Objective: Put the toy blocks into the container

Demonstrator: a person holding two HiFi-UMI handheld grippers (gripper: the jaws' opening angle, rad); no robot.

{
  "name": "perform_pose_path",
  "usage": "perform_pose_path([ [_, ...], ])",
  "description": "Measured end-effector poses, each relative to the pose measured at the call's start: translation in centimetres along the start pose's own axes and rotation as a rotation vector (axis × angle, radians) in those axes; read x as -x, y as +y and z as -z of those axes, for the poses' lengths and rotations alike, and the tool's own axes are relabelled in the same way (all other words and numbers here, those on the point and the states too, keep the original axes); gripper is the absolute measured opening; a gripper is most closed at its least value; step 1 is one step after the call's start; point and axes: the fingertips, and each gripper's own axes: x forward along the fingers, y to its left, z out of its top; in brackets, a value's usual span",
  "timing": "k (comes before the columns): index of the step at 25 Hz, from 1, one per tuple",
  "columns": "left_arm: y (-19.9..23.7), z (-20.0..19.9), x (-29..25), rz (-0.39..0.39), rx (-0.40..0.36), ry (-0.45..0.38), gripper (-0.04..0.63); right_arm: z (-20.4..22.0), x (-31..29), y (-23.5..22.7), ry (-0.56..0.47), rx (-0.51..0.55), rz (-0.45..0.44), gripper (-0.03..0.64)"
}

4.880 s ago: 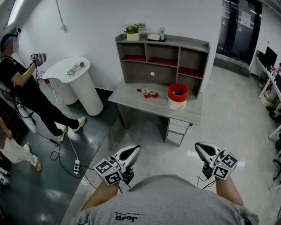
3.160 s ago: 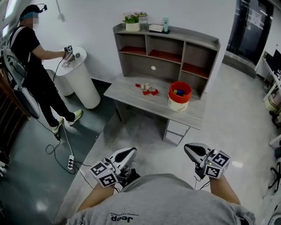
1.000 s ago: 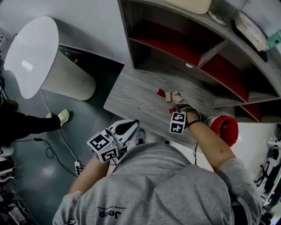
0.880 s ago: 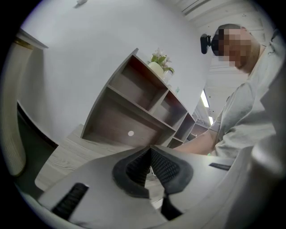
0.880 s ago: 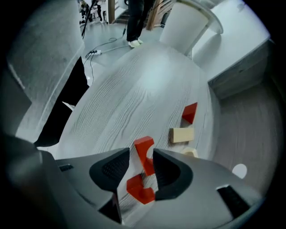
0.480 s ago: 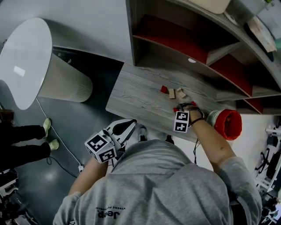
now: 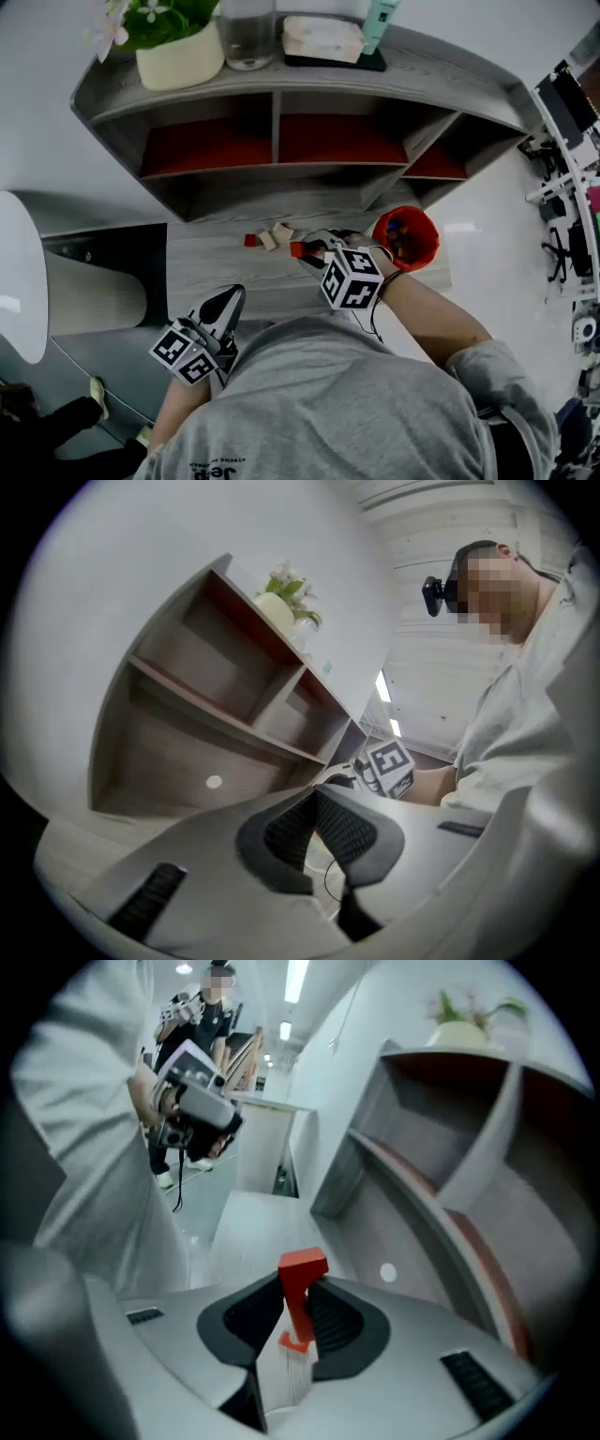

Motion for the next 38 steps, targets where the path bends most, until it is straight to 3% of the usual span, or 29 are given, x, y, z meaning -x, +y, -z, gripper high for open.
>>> perform_pose_path([
  [3, -2.6, -0.6, -5.1, 0.070, -0.058, 0.011, 0.014, 3.3, 5.9, -3.2, -0.056, -0.119, 0.088, 0.108],
  [8, -7.4, 0.6, -14.3, 0.141, -0.092, 0.032, 0.014, 12.7, 13.1, -6.8, -0.070, -0.293, 0.169, 0.109],
  [13, -12.0, 3.4, -22.7, 0.168, -0.101, 0.073, 0.014, 20.9, 16.4, -8.1, -0.062, -0.378, 0.156, 0.109],
  [18, -15.0, 5.4, -27.6, 0.164, -0.118, 0.106, 0.014, 24.6, 16.1, -8.6, -0.078, -0.390, 0.118, 0.115],
  [21, -15.8, 5.9, -28.9, 0.146, -0.117, 0.111, 0.014, 25.3, 15.8, -9.0, -0.100, -0.389, 0.109, 0.126],
  [23, -15.9, 6.1, -29.2, 0.132, -0.115, 0.114, 0.014, 25.1, 15.8, -9.0, -0.135, -0.400, 0.082, 0.261],
  [25, -15.9, 6.0, -29.4, 0.120, -0.113, 0.111, 0.014, 25.0, 16.2, -9.3, -0.162, -0.404, 0.073, 0.302],
  [31, -15.1, 5.2, -28.0, 0.078, -0.109, 0.080, 0.014, 23.5, 17.3, -9.6, -0.212, -0.398, 0.075, 0.302],
  [38, -9.4, 3.6, -20.9, -0.039, -0.086, 0.022, 0.014, 15.2, 12.5, -5.2, -0.258, -0.366, -0.046, 0.299],
])
